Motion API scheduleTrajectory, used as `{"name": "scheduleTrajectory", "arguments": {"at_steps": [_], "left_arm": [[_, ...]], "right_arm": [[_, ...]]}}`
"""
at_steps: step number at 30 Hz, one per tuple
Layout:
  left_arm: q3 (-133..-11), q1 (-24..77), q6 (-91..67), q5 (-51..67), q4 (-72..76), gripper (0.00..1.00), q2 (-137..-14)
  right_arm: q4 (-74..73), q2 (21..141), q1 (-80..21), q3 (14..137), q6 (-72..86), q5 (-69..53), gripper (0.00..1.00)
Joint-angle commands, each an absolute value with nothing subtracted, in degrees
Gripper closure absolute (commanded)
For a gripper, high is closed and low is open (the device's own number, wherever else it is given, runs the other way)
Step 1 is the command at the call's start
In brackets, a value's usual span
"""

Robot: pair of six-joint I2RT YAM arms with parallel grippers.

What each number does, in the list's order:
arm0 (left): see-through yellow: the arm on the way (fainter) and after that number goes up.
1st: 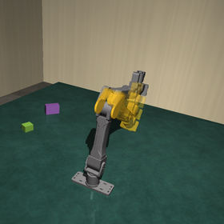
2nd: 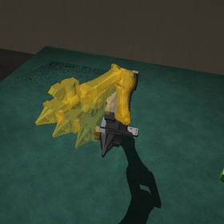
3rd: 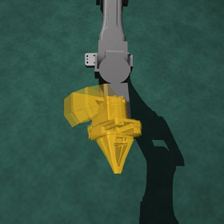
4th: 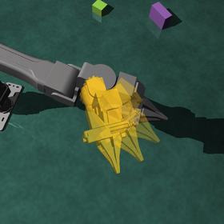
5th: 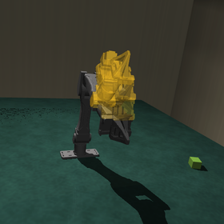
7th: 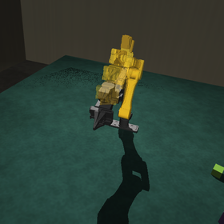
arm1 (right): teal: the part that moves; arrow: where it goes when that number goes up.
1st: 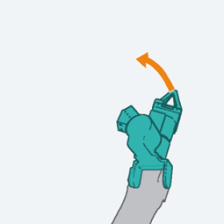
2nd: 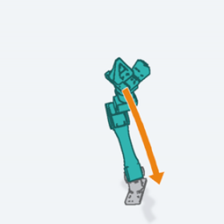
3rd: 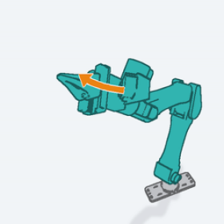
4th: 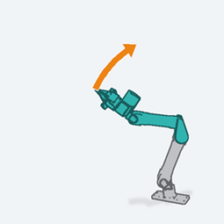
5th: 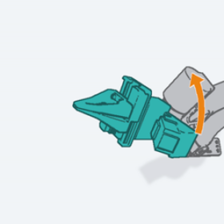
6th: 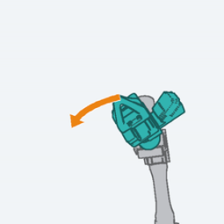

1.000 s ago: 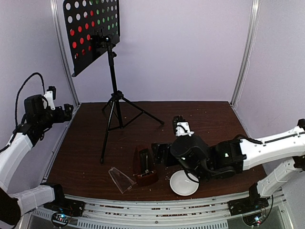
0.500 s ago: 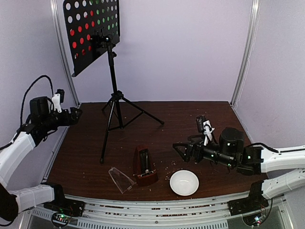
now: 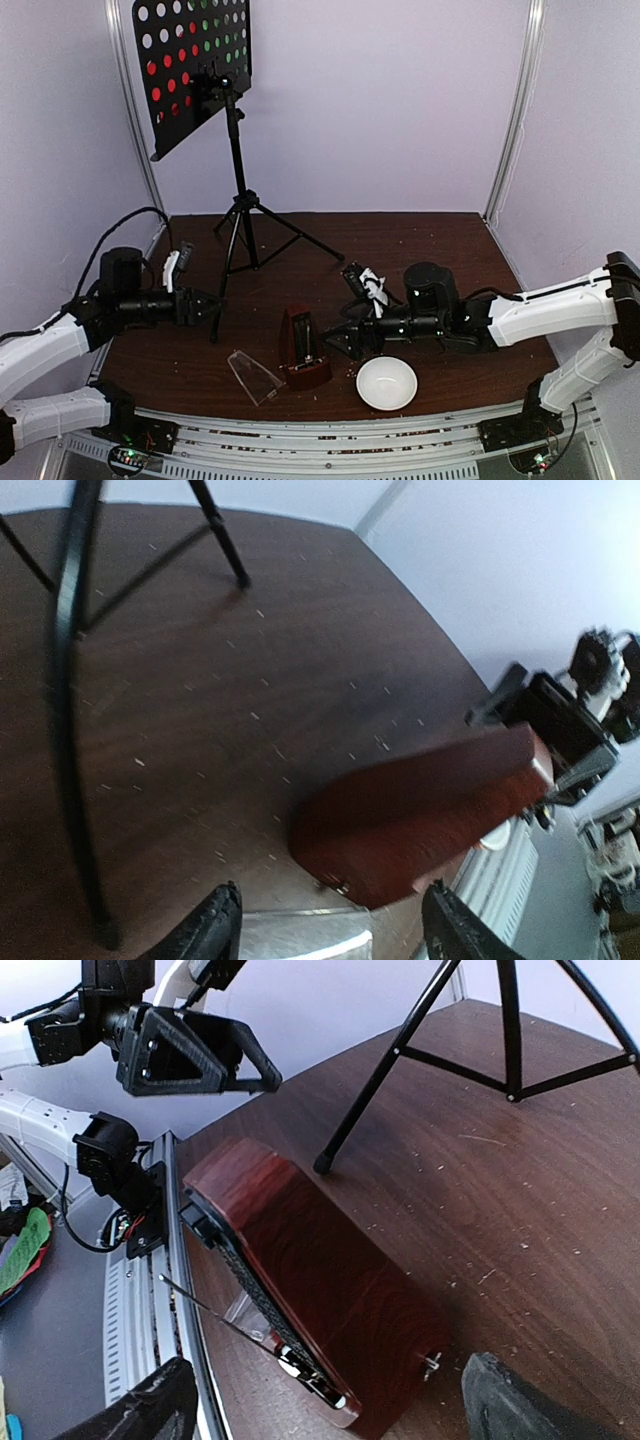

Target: Pack up the instrument practice props

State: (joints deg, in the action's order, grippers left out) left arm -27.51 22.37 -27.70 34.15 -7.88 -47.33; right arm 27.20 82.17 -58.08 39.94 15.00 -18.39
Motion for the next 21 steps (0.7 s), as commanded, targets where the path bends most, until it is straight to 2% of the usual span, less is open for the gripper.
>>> {"name": "scheduleTrajectory", "arguments": {"at_steps": [1, 11, 21], "left_arm": [[-25.04, 29.89, -30.02, 39.03, 1.95, 0.38, -50.00], [-28.75, 40.82, -25.85, 37.83, 9.97, 0.40, -58.91], [-40.25, 46.59, -16.64, 38.27, 6.39, 0.40, -71.64]], "right_arm": [[35.24, 84.55, -57.82, 40.39, 13.11, -25.85, 0.03], [38.54, 88.29, -57.82, 41.12, 10.20, -26.05, 0.02], [40.47, 85.09, -57.82, 36.64, 11.58, -23.50, 0.01]]}}
